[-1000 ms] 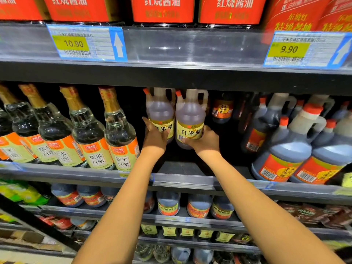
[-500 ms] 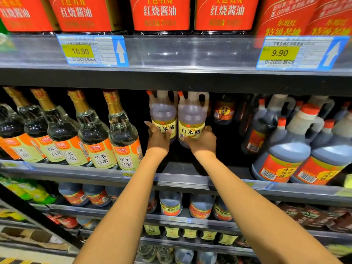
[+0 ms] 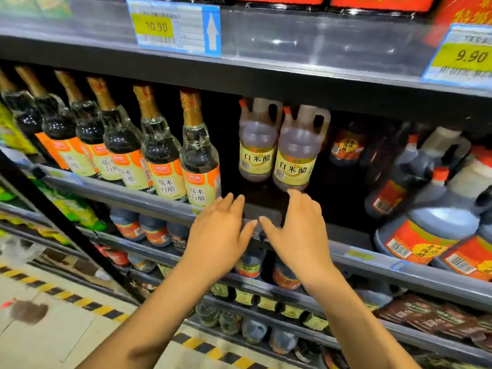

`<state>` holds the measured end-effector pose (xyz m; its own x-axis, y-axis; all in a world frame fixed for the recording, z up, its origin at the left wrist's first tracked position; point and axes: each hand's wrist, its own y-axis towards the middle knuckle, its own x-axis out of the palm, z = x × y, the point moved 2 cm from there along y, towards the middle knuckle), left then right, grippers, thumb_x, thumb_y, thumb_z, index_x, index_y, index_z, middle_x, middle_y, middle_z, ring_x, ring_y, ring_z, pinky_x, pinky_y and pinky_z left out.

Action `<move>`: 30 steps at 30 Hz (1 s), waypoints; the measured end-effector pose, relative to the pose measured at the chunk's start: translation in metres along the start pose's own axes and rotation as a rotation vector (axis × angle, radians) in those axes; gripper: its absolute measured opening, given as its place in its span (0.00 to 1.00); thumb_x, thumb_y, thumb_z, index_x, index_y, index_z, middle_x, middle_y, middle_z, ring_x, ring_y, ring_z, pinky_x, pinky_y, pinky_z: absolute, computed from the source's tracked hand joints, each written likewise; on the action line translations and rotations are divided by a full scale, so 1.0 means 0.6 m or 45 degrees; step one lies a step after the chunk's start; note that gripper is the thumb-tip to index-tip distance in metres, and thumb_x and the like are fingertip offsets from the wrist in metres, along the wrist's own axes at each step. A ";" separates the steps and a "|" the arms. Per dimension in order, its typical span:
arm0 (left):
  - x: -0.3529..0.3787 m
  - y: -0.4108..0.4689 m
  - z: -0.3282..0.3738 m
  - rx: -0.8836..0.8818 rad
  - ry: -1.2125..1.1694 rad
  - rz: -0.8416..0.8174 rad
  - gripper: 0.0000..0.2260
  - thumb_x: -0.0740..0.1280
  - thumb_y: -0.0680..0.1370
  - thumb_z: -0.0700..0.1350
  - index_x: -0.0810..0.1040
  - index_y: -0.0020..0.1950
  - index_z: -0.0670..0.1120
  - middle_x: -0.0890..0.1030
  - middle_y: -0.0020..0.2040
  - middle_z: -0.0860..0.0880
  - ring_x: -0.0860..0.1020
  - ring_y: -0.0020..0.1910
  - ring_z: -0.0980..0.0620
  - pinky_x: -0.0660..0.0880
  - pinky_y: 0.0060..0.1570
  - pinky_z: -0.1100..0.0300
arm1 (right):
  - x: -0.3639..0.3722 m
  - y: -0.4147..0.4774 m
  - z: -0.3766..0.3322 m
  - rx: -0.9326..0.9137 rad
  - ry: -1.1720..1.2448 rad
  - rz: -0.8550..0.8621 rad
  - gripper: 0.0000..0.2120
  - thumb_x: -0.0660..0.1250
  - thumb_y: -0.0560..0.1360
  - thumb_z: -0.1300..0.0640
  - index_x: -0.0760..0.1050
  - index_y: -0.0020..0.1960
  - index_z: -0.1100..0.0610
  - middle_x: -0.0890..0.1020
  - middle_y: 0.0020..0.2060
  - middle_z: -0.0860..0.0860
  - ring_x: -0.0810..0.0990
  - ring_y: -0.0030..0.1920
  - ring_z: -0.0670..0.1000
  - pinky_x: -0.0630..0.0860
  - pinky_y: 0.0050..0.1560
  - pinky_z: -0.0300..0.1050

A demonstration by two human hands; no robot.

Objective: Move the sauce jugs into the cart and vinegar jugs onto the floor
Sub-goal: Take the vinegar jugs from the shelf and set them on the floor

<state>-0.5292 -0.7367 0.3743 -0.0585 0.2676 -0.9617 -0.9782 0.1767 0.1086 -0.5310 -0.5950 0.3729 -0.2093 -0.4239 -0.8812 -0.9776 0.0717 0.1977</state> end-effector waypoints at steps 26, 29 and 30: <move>0.014 -0.653 -0.699 -1.378 0.111 -0.068 0.35 0.68 0.72 0.61 0.68 0.71 0.42 0.75 0.64 0.37 0.73 0.63 0.35 0.72 0.59 0.44 | 0.511 -0.354 -0.670 -0.928 -0.140 -1.096 0.36 0.63 0.74 0.39 0.56 0.74 0.57 0.65 0.71 0.55 0.61 0.72 0.58 0.62 0.69 0.51; 0.033 -0.704 -0.743 -1.448 0.074 -0.101 0.35 0.73 0.67 0.61 0.73 0.67 0.40 0.79 0.57 0.36 0.77 0.56 0.33 0.77 0.51 0.43 | 0.552 -0.377 -0.712 -0.906 -0.138 -1.174 0.37 0.63 0.74 0.39 0.55 0.74 0.57 0.64 0.71 0.55 0.63 0.71 0.57 0.64 0.67 0.49; 0.044 -0.716 -0.760 -1.481 0.079 -0.120 0.36 0.75 0.65 0.60 0.75 0.65 0.40 0.80 0.55 0.35 0.78 0.53 0.32 0.78 0.48 0.43 | 0.566 -0.380 -0.722 -0.898 -0.146 -1.199 0.37 0.64 0.74 0.39 0.55 0.74 0.57 0.65 0.71 0.56 0.64 0.70 0.57 0.66 0.66 0.49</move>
<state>-0.2013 -1.2376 0.1877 0.0458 0.2471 -0.9679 -0.5699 -0.7893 -0.2285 -0.3702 -1.1466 0.2144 0.5521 0.0429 -0.8327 -0.5276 -0.7553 -0.3888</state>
